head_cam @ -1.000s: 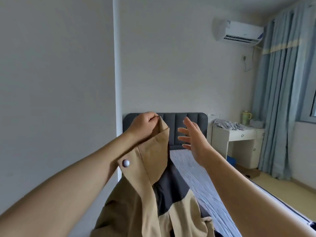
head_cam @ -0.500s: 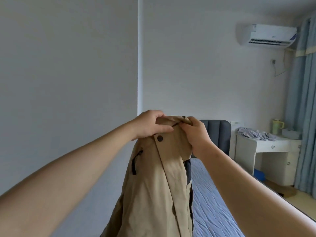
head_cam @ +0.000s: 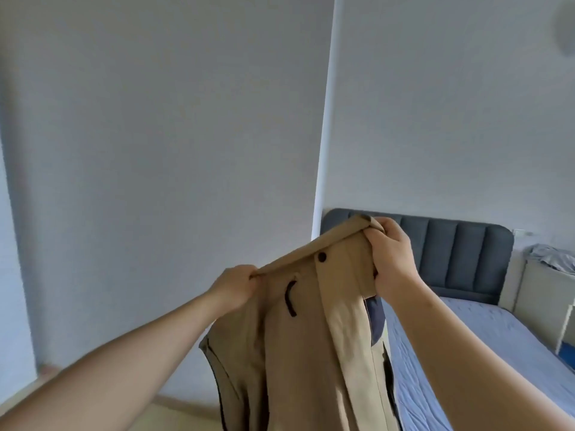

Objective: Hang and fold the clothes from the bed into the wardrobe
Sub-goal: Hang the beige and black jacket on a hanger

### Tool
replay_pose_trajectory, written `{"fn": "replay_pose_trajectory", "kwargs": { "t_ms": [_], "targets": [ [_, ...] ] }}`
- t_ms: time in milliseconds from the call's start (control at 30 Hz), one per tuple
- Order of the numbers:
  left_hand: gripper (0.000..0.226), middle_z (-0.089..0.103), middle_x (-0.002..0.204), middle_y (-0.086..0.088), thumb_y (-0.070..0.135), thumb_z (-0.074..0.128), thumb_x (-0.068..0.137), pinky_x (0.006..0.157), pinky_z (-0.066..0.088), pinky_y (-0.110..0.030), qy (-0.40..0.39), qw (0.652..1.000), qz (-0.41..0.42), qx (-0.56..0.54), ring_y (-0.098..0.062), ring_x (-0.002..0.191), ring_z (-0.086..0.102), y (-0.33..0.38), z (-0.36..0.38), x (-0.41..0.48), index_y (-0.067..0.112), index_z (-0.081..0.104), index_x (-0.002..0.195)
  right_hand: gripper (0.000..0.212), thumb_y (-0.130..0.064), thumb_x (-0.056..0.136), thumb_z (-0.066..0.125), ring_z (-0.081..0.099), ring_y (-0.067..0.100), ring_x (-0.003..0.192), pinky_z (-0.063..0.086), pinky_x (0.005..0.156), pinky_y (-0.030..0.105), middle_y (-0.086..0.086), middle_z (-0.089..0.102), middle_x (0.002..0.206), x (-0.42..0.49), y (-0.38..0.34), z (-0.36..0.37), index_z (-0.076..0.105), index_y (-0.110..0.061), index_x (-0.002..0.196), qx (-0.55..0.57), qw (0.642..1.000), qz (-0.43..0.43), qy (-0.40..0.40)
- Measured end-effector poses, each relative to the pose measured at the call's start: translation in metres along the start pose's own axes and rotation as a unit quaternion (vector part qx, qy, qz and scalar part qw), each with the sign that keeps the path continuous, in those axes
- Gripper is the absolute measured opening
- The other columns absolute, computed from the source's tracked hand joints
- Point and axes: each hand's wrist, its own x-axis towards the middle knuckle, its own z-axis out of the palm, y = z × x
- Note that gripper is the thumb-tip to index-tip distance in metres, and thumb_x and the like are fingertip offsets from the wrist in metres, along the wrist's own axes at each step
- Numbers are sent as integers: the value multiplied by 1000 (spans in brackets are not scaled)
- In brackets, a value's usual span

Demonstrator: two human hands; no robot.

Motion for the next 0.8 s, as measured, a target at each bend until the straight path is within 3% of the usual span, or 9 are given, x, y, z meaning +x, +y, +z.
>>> {"fn": "replay_pose_trajectory", "kwargs": {
  "t_ms": [100,233,300,367,500,700,800],
  "targets": [
    [27,56,83,5,20,34,96,60,37,-20,171,971,-69,-155,-8,74,50,-28,-11,-10,21,57,83,15,-19,90,54,54,9,74,46,63,24,-7,61,78,-13,9,21,62,-25,79,-40,998,10,-50],
    [17,63,90,-4,24,46,93,77,48,-32,181,874,-167,-418,-23,85,59,-43,-60,-10,17,62,93,4,-23,86,64,58,7,73,46,61,19,-7,64,78,-29,16,70,63,-21,82,-51,993,23,-103],
    [13,63,89,-6,22,52,91,75,47,-31,177,828,-185,-498,-25,85,59,-51,-93,-14,15,63,90,8,-22,81,70,63,4,74,47,59,17,-9,69,80,-39,20,104,65,-28,82,-30,990,31,-136],
    [11,64,88,-5,23,56,90,70,47,-29,189,814,-189,-516,-23,84,60,-70,-127,-20,15,63,85,11,-19,80,72,63,4,72,47,55,16,-8,68,78,-50,26,145,64,-28,81,-17,988,49,-142],
    [10,62,89,-2,22,57,90,68,45,-28,225,817,-200,-491,-20,82,57,-122,-183,-35,16,61,84,12,-16,80,71,58,5,65,42,41,9,-6,65,73,-65,36,226,62,-22,77,8,989,69,-129],
    [9,63,81,-4,20,59,89,52,46,-25,281,794,-234,-486,-19,69,59,-210,-253,-68,15,61,81,12,-16,80,70,58,4,69,43,51,15,-6,64,77,-93,48,348,61,-23,77,39,981,81,-173],
    [12,62,79,-5,21,59,89,53,48,-25,310,781,-252,-481,-20,67,58,-249,-281,-86,15,60,78,13,-16,81,70,57,4,68,42,51,16,-6,62,76,-109,58,402,60,-21,76,50,973,97,-204]
  ]
}}
